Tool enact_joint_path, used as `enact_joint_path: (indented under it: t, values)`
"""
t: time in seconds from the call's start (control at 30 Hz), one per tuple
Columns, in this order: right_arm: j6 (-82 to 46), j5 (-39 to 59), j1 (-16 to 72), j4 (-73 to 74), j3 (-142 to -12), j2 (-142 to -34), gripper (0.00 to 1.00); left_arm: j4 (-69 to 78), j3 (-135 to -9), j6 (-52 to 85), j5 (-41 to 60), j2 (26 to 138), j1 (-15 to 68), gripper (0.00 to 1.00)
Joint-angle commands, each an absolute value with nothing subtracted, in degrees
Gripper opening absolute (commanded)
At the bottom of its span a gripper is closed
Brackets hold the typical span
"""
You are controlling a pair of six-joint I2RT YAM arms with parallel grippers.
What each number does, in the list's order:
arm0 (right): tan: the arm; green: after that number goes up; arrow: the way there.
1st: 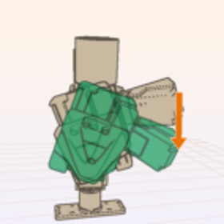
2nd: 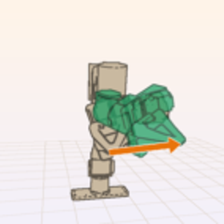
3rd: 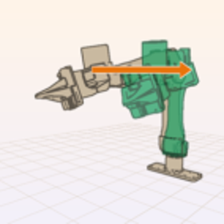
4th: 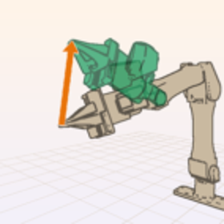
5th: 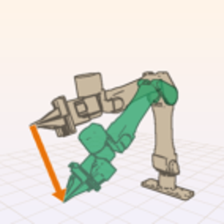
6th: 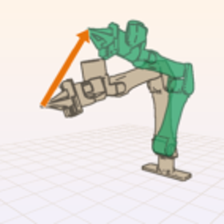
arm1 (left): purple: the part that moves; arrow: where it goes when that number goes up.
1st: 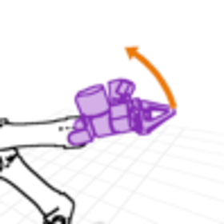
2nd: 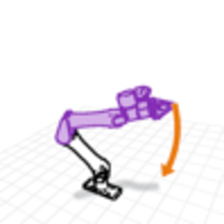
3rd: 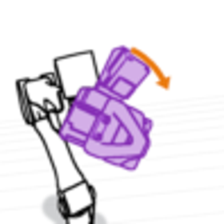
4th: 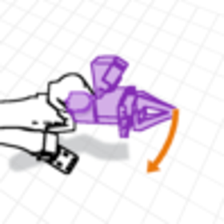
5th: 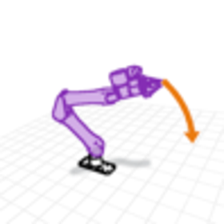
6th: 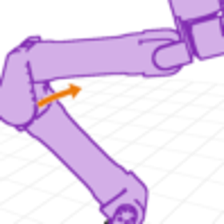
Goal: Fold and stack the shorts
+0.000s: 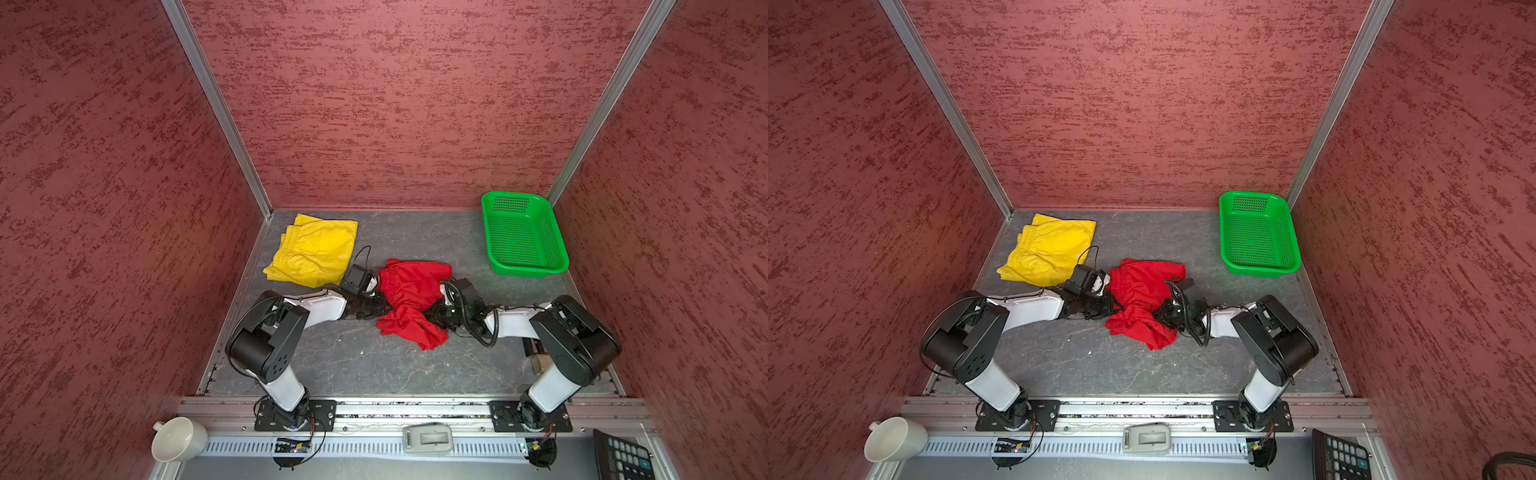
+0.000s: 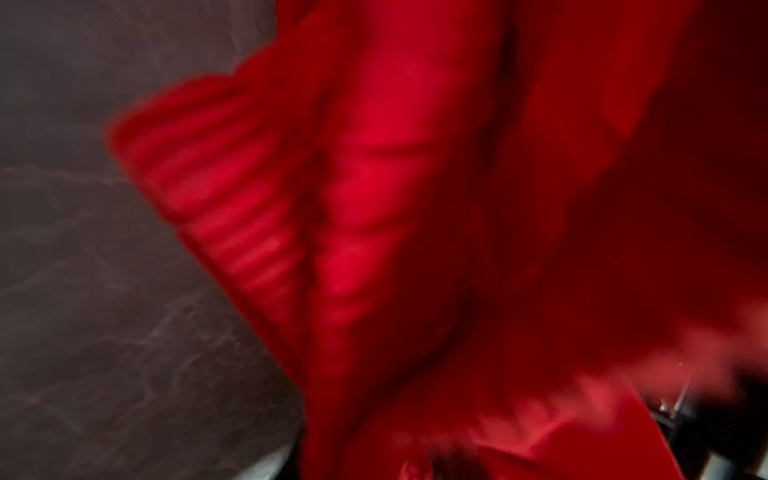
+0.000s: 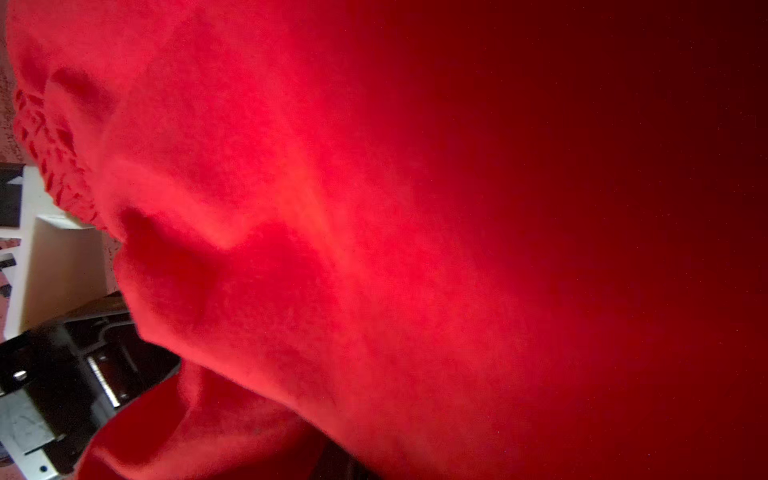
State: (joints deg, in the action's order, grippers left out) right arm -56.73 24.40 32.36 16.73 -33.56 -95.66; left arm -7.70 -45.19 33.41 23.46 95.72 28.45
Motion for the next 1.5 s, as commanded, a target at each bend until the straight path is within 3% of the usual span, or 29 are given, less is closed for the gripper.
enact_joint_path:
  t: [0.0,0.07,0.27,0.43,0.63,0.73,0.8,0.9,1.03,1.17,1.3,1.47]
  values:
    - [-58.3,23.1,32.4,10.7,-31.2,-97.6,0.17,-13.2,-48.4,30.9,21.7,95.9,29.0,0.08]
    - [-58.1,22.4,32.3,9.3,-31.6,-96.2,0.21,-16.3,-50.1,29.3,19.8,95.1,29.0,0.00]
    - [-56.6,19.2,30.8,2.9,-32.8,-87.0,0.43,-27.5,-56.1,22.1,15.5,93.7,26.9,0.00]
    - [-54.2,16.5,28.3,-3.7,-33.1,-77.0,0.47,-36.5,-63.1,13.3,10.7,95.2,24.0,0.00]
    - [-52.0,19.6,27.9,-2.7,-34.6,-76.9,0.47,-39.4,-68.0,11.1,15.0,99.2,21.2,0.02]
    - [-51.7,20.7,29.1,-1.6,-37.8,-78.4,0.47,-38.1,-67.1,13.4,17.8,100.7,21.1,0.14]
    - [-51.9,20.0,31.1,-0.8,-40.8,-79.8,0.47,-38.5,-66.9,14.8,18.5,101.8,21.1,0.35]
    - [-52.0,19.9,33.0,0.4,-43.9,-82.9,0.47,-39.7,-66.8,16.5,17.0,101.4,20.6,0.56]
    - [-51.8,21.5,35.4,3.8,-46.2,-89.7,0.44,-41.6,-67.2,18.1,15.4,97.0,19.0,0.65]
    - [-51.1,23.3,37.5,5.7,-49.4,-95.8,0.39,-43.3,-69.0,18.7,13.4,91.3,18.2,0.66]
    - [-51.8,24.6,38.4,8.0,-50.8,-99.7,0.32,-38.9,-69.5,19.8,19.3,88.5,18.3,0.53]
    - [-53.7,25.5,38.8,12.4,-47.3,-102.2,0.26,-33.2,-71.6,22.9,25.2,94.7,20.6,0.41]
